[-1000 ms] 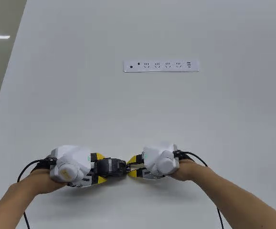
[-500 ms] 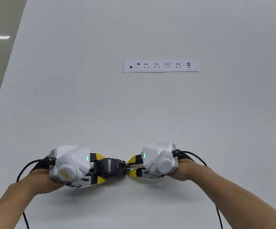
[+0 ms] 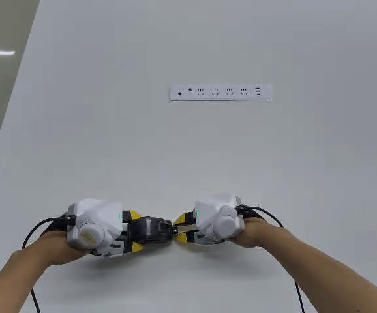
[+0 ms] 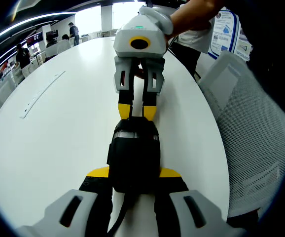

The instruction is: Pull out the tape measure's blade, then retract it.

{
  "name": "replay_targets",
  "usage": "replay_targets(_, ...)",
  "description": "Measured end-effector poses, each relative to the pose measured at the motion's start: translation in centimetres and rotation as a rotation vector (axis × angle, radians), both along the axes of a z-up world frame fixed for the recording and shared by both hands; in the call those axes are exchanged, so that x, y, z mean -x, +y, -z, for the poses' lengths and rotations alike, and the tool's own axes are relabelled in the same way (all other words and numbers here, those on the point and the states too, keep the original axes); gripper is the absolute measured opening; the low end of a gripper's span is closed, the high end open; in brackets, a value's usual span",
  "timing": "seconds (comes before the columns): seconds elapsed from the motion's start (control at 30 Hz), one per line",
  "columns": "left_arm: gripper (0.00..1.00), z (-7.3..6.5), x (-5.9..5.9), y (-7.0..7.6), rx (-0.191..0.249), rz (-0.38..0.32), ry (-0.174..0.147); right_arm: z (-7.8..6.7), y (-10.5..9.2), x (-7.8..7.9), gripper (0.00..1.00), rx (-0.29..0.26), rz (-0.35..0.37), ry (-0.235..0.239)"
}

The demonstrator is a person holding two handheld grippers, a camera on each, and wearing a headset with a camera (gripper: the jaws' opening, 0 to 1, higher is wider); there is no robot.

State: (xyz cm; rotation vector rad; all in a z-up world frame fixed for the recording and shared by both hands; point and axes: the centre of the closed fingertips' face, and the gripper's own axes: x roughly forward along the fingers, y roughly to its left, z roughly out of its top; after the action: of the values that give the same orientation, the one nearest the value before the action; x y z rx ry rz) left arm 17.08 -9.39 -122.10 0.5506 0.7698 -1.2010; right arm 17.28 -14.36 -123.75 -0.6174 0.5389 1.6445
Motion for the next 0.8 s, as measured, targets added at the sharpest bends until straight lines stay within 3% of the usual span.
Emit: replay_targets(0.8,0.28,-0.02,0.01,0.15,-0.002,-0.005,0.004,-0.23,-0.10,0.00,0.10,0.002,-0.010,0.012)
